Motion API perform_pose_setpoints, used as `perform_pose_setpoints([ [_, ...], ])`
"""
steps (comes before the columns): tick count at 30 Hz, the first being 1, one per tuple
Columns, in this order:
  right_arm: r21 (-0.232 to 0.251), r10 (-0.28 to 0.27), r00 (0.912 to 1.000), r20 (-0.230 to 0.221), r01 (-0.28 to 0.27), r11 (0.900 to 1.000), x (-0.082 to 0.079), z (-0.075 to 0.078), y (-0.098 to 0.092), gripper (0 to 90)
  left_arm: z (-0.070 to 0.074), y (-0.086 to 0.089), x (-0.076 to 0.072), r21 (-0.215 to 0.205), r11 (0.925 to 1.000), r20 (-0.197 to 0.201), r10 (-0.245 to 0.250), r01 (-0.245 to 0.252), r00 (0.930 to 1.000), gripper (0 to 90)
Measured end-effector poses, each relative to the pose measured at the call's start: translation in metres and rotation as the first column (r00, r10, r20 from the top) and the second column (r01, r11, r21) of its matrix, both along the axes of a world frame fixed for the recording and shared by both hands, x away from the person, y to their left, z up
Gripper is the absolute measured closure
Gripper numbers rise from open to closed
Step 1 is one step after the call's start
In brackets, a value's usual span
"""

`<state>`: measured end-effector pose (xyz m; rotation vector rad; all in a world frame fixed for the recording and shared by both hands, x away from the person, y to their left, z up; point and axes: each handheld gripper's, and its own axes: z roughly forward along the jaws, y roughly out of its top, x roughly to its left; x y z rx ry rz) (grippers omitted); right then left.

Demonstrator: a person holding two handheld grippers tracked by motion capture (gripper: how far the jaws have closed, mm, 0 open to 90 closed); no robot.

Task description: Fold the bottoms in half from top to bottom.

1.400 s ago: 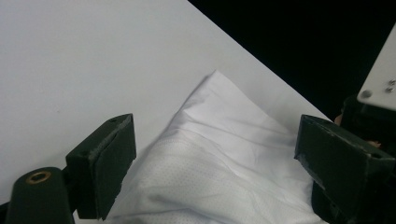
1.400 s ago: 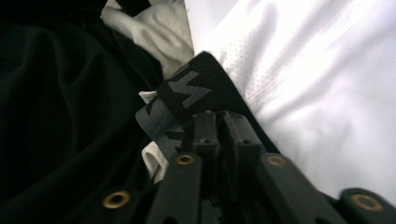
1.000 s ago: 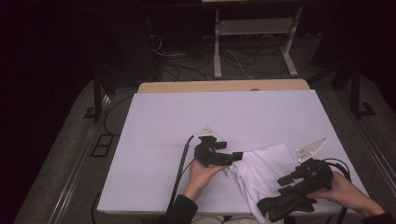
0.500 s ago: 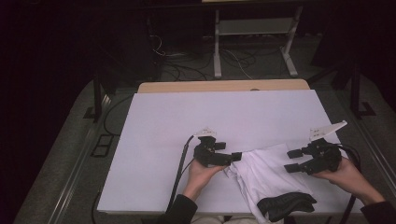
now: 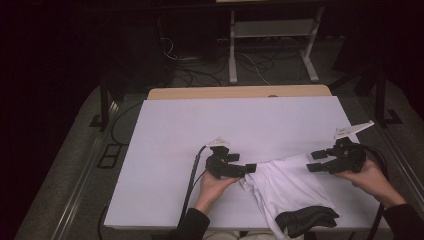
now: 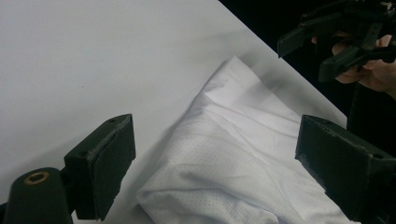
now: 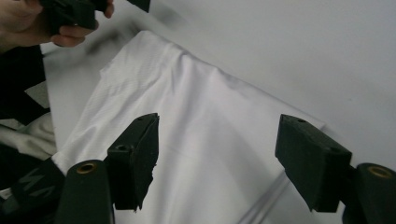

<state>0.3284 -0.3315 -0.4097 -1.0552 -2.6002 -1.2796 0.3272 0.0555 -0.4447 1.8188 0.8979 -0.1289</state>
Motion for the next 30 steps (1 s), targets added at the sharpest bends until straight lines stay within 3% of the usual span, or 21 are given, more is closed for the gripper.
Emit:
perform_pose_setpoints([
  [16,0.001,-0.077,0.9964,-0.037,0.077,0.997,0.022,-0.016,-0.01,33.2,-0.011,-0.003,0.007,0.043,0.9991,-0.032,-0.002,0.004,0.9995,12.9],
  [22,-0.015,-0.094,0.9936,-0.062,0.093,0.996,0.03,-0.025,-0.011,35.1,-0.015,-0.005,0.008,0.059,0.9979,-0.045,-0.025,0.028,0.9987,15.9],
  [25,-0.018,-0.103,0.9917,-0.077,0.102,0.995,0.033,-0.029,-0.011,39.7,-0.016,-0.005,0.008,0.065,0.997,-0.051,-0.038,0.041,0.998,20.3],
  [30,-0.032,-0.119,0.988,-0.099,0.116,0.993,0.04,-0.036,-0.009,57.4,-0.02,-0.007,0.009,0.06,0.9952,-0.074,-0.073,0.077,0.9946,31.1],
])
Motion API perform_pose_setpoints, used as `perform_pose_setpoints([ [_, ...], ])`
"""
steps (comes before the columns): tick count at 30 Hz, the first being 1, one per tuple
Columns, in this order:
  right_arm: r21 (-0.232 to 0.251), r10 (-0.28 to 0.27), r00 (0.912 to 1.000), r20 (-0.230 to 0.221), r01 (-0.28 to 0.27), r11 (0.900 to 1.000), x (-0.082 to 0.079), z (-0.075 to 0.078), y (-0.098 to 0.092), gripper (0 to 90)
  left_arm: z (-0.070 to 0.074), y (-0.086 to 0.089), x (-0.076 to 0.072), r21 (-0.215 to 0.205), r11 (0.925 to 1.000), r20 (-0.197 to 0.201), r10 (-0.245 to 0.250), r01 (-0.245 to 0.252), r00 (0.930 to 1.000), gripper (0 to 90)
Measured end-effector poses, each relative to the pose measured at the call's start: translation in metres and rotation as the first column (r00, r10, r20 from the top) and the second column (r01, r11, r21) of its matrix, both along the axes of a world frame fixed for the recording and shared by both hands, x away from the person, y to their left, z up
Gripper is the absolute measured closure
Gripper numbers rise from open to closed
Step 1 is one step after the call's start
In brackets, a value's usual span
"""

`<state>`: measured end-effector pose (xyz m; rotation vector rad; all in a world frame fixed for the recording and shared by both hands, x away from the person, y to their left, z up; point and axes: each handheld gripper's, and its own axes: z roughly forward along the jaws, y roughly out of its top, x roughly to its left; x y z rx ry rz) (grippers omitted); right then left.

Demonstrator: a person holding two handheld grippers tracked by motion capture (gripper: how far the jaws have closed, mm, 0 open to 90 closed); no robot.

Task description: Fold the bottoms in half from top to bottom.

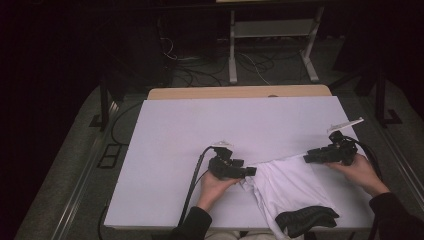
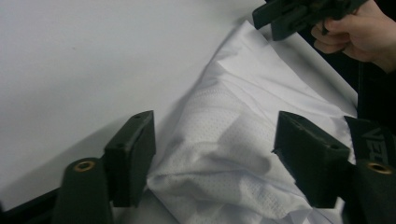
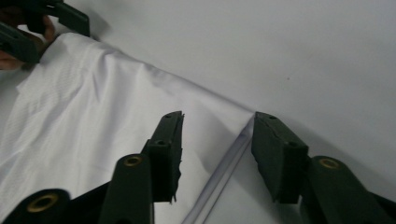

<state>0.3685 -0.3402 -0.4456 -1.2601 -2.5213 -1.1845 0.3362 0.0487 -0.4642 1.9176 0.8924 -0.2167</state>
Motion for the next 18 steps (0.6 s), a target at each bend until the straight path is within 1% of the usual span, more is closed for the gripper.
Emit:
perform_pose_setpoints([
  [2,-0.014,-0.002,0.9999,-0.015,0.002,1.0,0.003,-0.004,0.002,63.7,-0.001,-0.001,0.0,0.017,0.9997,-0.004,-0.017,0.017,0.9998,37.4],
  [3,-0.019,-0.005,0.9999,-0.014,0.005,1.0,0.004,-0.005,0.003,68.4,-0.002,-0.001,0.0,0.024,0.9995,-0.003,-0.02,0.02,0.9998,42.5],
  [5,-0.013,-0.004,1.0,-0.005,0.004,1.0,0.005,-0.006,0.004,75.7,-0.003,-0.002,0.0,0.032,0.9991,-0.001,-0.029,0.029,0.9996,48.8],
  [7,-0.014,-0.005,1.0,-0.001,0.005,1.0,0.006,-0.006,0.005,85.4,-0.004,-0.002,0.0,0.038,0.9986,0.001,-0.038,0.038,0.9993,56.7],
  [10,-0.035,-0.008,0.9999,0.015,0.009,0.999,0.007,-0.007,0.007,87.6,-0.003,-0.001,-0.001,0.046,0.9979,0.011,-0.047,0.046,0.9988,74.3],
  [11,-0.046,-0.013,0.9998,0.015,0.014,0.999,0.007,-0.007,0.008,87.8,-0.003,-0.001,-0.001,0.04,0.9978,0.013,-0.053,0.052,0.9985,79.8],
  [12,-0.052,-0.017,0.9997,0.02,0.018,0.998,0.007,-0.007,0.009,88.0,-0.002,-0.001,-0.001,0.035,0.9977,0.015,-0.059,0.058,0.9981,83.3],
  [16,-0.046,-0.052,0.9978,0.041,0.054,0.997,0.007,-0.006,0.01,88.1,0.001,-0.002,-0.004,0.058,0.9965,0.04,-0.063,0.061,0.9972,85.4],
  [18,-0.053,-0.066,0.9966,0.048,0.069,0.996,0.007,-0.006,0.011,88.1,0.004,-0.002,-0.007,0.073,0.9955,0.065,-0.066,0.061,0.9957,85.6],
])
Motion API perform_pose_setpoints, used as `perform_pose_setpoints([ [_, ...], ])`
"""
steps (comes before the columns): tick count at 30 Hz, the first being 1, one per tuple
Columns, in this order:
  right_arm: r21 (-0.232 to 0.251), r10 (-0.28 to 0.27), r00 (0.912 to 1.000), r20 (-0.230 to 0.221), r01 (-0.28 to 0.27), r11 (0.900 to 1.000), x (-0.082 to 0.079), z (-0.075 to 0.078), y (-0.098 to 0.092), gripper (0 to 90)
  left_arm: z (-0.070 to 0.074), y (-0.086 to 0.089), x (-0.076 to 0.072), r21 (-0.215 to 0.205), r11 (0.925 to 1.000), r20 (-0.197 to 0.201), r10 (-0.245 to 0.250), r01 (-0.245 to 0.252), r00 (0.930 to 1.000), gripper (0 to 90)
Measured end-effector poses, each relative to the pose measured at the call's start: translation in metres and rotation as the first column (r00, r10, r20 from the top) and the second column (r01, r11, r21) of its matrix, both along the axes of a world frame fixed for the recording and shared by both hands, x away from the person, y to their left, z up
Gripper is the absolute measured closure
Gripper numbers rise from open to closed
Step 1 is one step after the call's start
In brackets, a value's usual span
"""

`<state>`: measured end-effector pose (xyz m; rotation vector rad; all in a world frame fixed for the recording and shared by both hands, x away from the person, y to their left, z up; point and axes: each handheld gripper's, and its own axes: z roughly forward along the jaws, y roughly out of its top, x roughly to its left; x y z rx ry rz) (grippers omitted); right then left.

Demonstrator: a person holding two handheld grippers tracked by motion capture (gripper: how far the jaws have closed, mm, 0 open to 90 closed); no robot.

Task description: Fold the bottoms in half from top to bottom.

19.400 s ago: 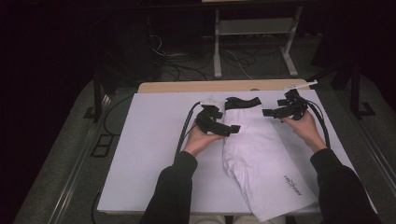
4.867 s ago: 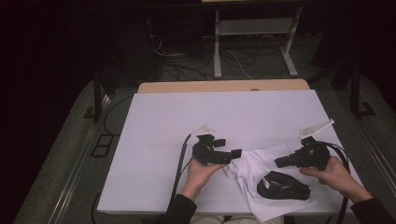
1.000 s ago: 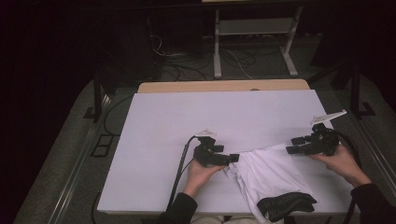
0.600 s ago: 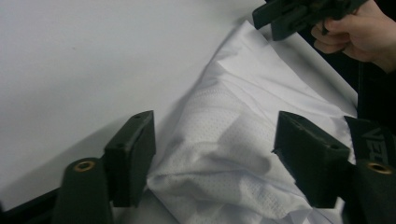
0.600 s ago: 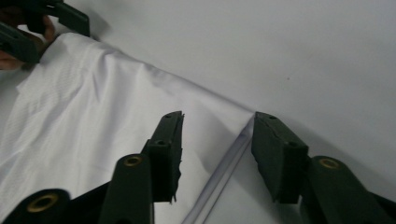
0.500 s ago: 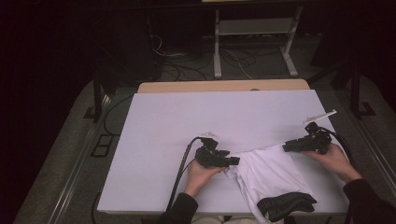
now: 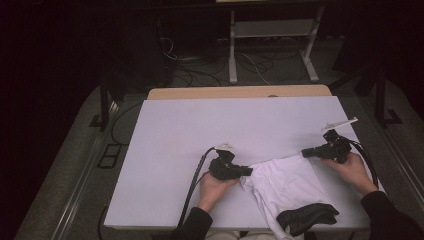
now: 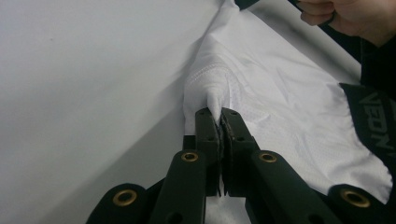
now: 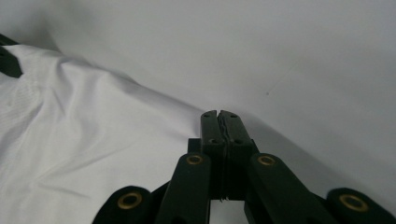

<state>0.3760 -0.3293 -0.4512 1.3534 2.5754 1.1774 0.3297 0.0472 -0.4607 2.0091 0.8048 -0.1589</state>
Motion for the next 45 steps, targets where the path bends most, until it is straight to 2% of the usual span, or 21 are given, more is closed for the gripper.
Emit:
perform_pose_setpoints([
  [6,-0.025,-0.002,0.9998,0.019,0.002,1.0,-0.001,0.002,0.003,88.4,0.013,0.002,-0.01,0.008,1.0,0.089,-0.004,0.003,0.996,86.0],
  [8,-0.024,-0.002,0.9996,0.029,0.002,1.0,-0.001,0.004,0.004,88.4,0.017,0.004,-0.011,0.005,1.0,0.104,-0.003,0.003,0.9945,86.1],
  [11,-0.017,-0.004,0.9991,0.041,0.005,1.0,-0.001,0.006,0.005,88.5,0.022,0.006,-0.012,0.034,0.9994,0.117,-0.011,0.007,0.993,86.1],
  [19,-0.031,0.015,0.9977,0.066,-0.013,0.999,0.004,0.013,0.022,88.5,0.036,0.016,-0.015,0.08,0.9966,0.139,-0.033,0.022,0.9897,86.1],
  [30,-0.042,0.032,0.9966,0.076,-0.029,0.999,0.015,0.017,0.049,88.5,0.05,0.037,-0.009,0.126,0.9921,0.162,-0.019,-0.001,0.9866,86.1],
  [36,-0.049,0.039,0.9958,0.083,-0.035,0.998,0.023,0.02,0.064,88.5,0.055,0.049,0.001,0.161,0.9869,0.163,-0.016,-0.01,0.9864,86.1],
  [45,-0.046,0.031,0.9954,0.091,-0.026,0.999,0.034,0.021,0.081,88.5,0.06,0.064,0.02,0.192,0.9809,0.165,-0.002,-0.03,0.9862,86.1],
])
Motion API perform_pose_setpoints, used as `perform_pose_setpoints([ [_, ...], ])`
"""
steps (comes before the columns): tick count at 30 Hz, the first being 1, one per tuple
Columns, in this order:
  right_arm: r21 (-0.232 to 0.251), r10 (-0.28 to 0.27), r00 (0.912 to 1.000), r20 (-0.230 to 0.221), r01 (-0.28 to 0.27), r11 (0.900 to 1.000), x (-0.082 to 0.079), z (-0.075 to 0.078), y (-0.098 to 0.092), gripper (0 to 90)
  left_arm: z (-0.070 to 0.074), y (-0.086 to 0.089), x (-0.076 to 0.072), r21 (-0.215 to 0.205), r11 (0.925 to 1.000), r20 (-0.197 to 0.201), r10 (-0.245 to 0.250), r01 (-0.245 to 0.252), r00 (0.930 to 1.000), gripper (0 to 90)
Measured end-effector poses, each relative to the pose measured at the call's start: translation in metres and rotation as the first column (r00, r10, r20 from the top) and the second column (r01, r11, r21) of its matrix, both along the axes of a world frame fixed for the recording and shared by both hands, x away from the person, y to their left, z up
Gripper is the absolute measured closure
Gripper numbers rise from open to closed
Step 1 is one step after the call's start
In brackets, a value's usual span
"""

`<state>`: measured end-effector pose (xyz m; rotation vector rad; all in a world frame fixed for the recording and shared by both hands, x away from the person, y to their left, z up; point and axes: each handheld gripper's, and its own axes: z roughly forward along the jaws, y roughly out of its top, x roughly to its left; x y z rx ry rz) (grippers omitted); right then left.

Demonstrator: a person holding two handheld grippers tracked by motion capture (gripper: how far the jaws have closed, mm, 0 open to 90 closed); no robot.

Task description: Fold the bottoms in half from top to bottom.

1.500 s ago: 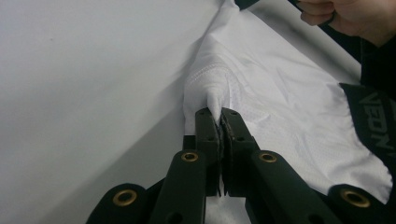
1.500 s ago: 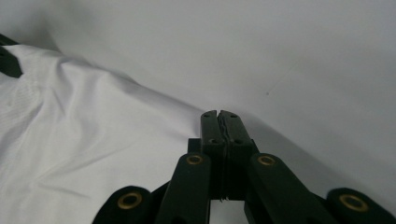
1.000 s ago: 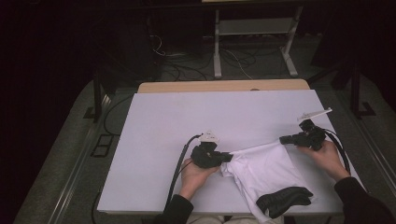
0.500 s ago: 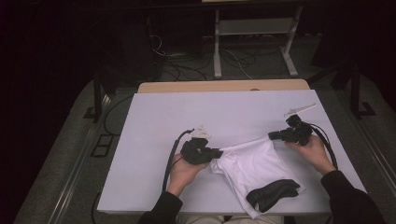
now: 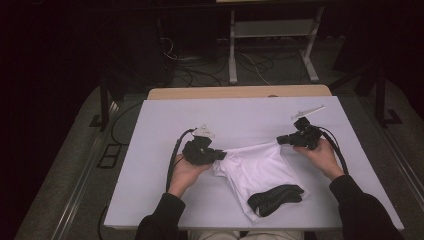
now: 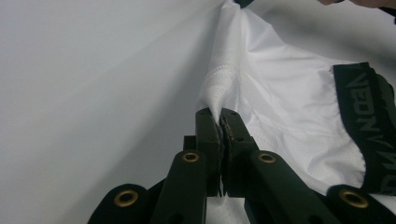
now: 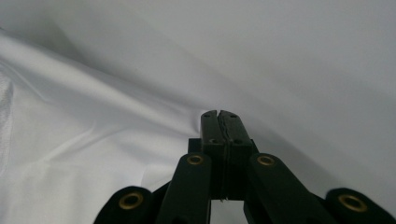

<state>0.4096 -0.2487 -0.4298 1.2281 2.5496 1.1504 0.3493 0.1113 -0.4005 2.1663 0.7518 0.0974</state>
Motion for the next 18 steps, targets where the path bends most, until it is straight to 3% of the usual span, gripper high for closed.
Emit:
perform_pose_setpoints([
  [18,0.043,-0.067,0.9977,0.008,0.067,0.997,0.014,-0.002,0.01,88.5,0.009,0.01,0.042,0.054,0.9985,0.008,0.002,-0.003,1.0,86.0],
])
